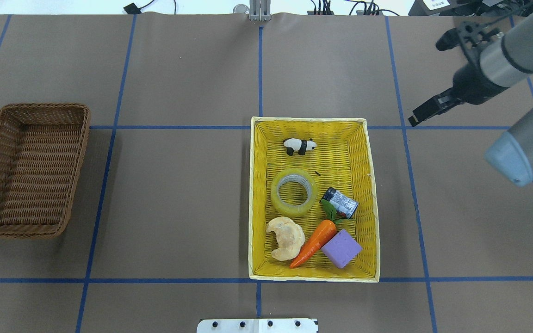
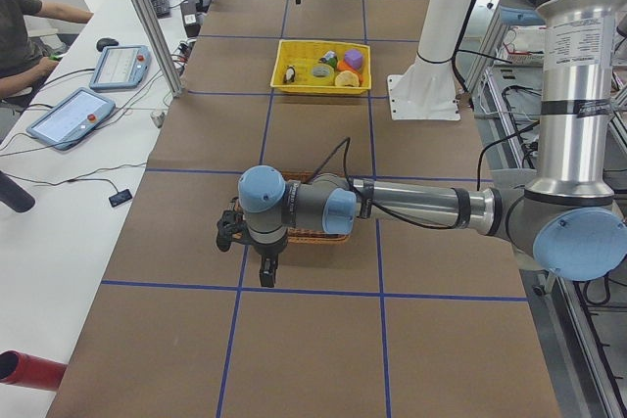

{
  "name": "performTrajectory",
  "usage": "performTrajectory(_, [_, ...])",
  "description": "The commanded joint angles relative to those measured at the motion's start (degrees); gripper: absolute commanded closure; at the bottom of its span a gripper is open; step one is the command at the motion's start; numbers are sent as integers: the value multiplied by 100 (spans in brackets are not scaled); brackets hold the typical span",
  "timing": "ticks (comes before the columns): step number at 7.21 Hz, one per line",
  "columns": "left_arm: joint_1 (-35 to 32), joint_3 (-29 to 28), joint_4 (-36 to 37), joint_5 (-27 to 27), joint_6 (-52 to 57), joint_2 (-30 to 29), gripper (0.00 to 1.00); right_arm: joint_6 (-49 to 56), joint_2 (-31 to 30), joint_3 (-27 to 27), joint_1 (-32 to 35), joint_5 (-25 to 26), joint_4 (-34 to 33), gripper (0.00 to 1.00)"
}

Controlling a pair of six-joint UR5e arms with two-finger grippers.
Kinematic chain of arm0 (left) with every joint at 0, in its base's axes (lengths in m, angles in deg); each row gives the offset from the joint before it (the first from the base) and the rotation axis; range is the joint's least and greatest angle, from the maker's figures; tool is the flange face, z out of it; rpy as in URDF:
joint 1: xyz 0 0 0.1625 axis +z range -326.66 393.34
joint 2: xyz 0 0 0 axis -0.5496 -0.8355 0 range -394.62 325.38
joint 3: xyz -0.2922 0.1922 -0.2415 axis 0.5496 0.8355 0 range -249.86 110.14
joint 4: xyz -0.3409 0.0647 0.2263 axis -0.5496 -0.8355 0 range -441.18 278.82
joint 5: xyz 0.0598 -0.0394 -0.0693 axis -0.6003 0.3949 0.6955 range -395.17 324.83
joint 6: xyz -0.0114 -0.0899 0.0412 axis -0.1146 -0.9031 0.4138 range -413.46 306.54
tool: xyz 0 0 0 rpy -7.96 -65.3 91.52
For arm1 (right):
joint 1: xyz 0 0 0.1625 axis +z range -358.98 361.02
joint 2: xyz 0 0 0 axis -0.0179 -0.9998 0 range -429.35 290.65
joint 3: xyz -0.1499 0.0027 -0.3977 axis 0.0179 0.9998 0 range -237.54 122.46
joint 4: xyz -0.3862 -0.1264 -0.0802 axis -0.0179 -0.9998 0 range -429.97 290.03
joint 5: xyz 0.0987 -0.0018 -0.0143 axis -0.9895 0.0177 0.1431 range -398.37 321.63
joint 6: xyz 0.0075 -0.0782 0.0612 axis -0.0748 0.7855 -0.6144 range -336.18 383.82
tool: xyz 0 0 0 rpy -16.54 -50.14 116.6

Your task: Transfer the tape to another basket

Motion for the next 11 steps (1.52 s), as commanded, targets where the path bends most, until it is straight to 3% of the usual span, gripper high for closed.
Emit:
performTrajectory(1, [-2, 3, 12, 9, -14, 8, 2, -484, 632, -30, -1009, 629, -212, 0])
performTrajectory(4, [6, -32, 20, 9, -23, 8, 2, -882, 1080, 284, -2022, 1445, -273, 0])
performTrajectory(11, [15, -225, 12, 220, -23, 8, 2, -1234, 1441, 1023, -2314, 1501, -168, 0])
